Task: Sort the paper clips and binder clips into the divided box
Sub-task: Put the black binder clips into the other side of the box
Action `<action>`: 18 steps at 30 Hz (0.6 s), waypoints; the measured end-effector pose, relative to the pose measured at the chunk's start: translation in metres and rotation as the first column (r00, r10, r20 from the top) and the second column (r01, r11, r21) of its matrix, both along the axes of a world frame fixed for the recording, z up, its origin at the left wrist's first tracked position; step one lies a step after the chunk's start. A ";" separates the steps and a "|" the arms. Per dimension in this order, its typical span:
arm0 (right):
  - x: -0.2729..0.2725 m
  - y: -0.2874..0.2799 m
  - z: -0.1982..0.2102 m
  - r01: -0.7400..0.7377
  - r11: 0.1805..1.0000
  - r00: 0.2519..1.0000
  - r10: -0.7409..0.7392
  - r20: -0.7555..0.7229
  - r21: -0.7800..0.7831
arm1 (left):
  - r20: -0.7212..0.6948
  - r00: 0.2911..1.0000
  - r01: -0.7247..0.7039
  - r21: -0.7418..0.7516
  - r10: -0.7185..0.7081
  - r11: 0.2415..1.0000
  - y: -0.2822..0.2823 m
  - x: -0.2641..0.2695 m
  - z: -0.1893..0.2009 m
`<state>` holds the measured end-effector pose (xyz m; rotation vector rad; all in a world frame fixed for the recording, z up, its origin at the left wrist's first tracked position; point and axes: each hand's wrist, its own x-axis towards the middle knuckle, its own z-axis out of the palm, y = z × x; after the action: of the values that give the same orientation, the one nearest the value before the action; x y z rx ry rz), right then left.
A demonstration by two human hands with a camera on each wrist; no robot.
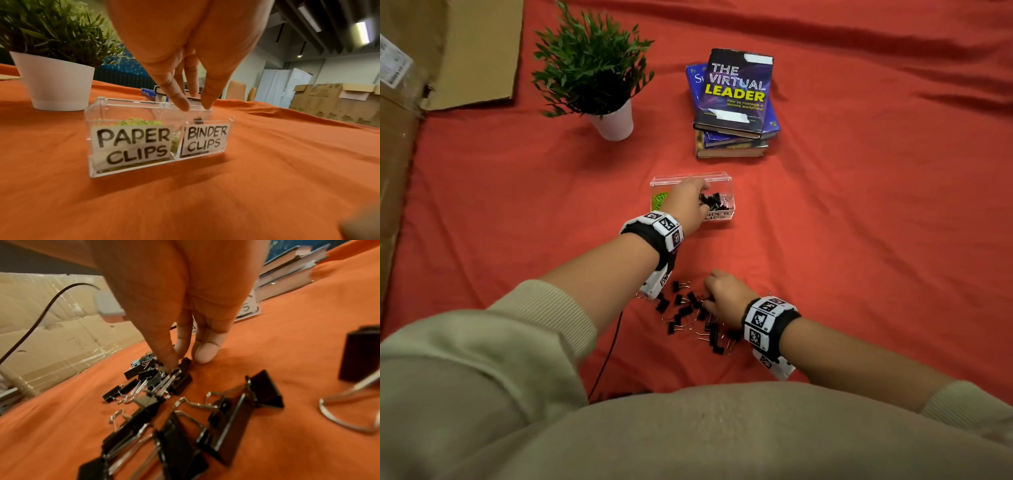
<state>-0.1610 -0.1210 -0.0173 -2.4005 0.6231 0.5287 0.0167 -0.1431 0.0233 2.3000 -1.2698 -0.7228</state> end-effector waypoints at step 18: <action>0.001 -0.001 0.008 0.143 0.975 0.982 -0.161 0.098 0.171 | 0.077 0.907 0.369 0.325 -0.413 0.871 0.143 -0.037 -0.045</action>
<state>-0.1602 -0.1219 -0.0098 -2.1906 0.6813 0.3628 -0.0203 0.0001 -0.0215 2.3895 -1.8441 -0.9585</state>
